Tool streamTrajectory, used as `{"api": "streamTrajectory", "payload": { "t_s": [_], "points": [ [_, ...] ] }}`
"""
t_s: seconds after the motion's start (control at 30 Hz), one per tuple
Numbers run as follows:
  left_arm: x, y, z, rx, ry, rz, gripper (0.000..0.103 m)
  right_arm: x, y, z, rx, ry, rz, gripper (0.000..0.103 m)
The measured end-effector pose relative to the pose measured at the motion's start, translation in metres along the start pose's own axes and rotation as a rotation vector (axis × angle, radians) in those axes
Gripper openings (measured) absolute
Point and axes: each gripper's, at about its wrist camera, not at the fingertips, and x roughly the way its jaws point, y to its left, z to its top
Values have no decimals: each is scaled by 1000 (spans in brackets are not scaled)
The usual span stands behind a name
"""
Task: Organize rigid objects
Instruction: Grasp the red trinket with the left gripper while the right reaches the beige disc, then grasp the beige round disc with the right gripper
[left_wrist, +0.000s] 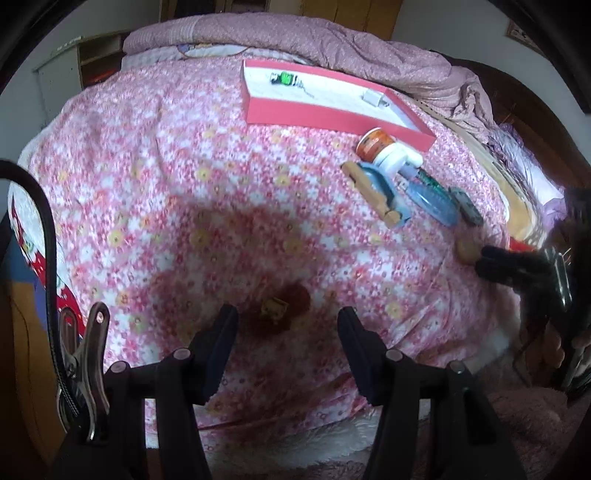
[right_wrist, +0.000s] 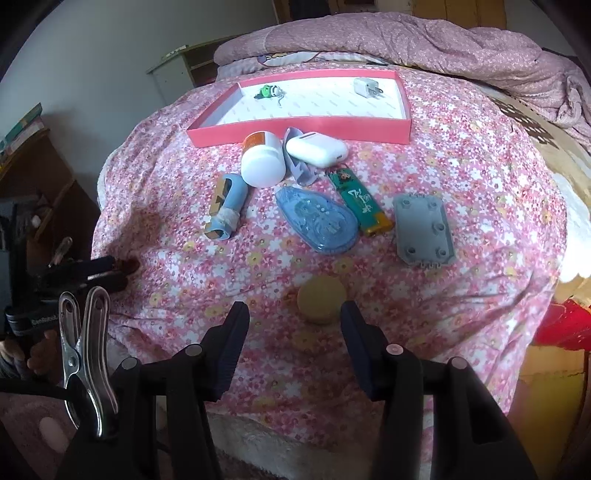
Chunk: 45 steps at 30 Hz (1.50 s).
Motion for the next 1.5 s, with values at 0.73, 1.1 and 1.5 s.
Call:
{"api": "streamTrajectory", "payload": {
  "t_s": [0.73,1.1,1.5],
  "points": [
    [8,-2,2,44,-34,15,23,12,1,-2,17,25,1,53],
    [-4,-1,12,31,-65,-42,22,27,0,5,-9,23,-56,53],
    [-14,-10,51,45,-107,-54,22,30,8,3,-62,-28,-146,33]
  ]
}}
